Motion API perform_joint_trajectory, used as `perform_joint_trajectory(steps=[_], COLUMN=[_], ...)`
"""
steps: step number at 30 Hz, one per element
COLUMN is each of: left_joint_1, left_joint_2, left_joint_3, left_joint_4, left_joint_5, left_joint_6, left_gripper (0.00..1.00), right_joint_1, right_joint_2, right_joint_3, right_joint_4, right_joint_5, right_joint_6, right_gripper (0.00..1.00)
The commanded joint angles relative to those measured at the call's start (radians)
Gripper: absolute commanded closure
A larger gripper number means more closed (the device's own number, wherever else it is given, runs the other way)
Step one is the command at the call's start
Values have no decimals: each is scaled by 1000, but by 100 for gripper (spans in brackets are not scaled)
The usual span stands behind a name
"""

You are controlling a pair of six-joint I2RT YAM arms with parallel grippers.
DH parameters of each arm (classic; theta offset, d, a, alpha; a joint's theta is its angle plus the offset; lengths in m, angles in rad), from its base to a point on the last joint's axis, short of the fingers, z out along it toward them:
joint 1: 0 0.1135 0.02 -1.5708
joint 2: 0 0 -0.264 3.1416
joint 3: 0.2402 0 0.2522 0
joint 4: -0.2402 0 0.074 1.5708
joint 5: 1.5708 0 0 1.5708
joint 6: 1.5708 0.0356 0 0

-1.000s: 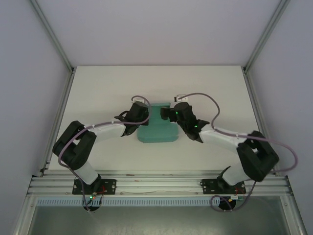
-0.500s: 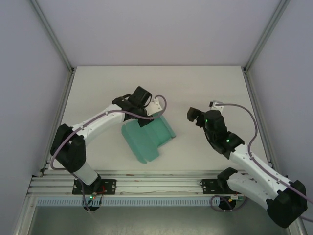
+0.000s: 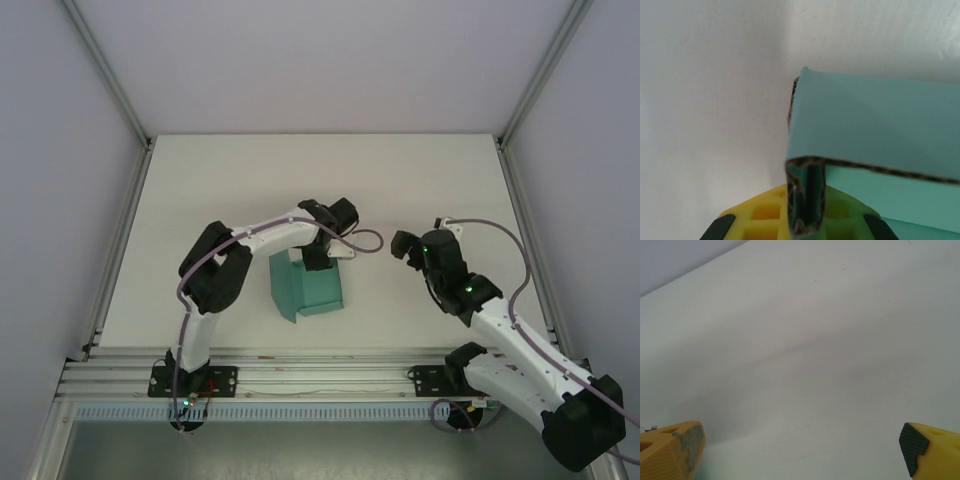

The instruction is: Assemble paper box

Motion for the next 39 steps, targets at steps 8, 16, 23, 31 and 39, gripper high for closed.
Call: perform_joint_trajectory(steps=[8,16,23,31,39], left_joint_1=[-10,0,12,15,17], left_joint_2=[208,238,247,168,66], left_joint_3=[50,80,84,118,164], left_joint_4=[22,41,37,32,-1], left_joint_5=[-169,-107,-116,-132,-104], left_joint_6=[-63,-47,-57,-45,-21], left_gripper=[100,90,85,61,10], right_joint_1=[-16,-18,-17,-16,-17], right_joint_2=[-17,-19,-38,-60,-106], right_joint_3=[-29,-31,-35,-25,-18], right_joint_4=[42,63,56,44,15], right_joint_5=[-28,-46,-41,-56,-85], right_joint_6=[-18,-24,-30,-30,-47], right_gripper=[0,0,0,0,0])
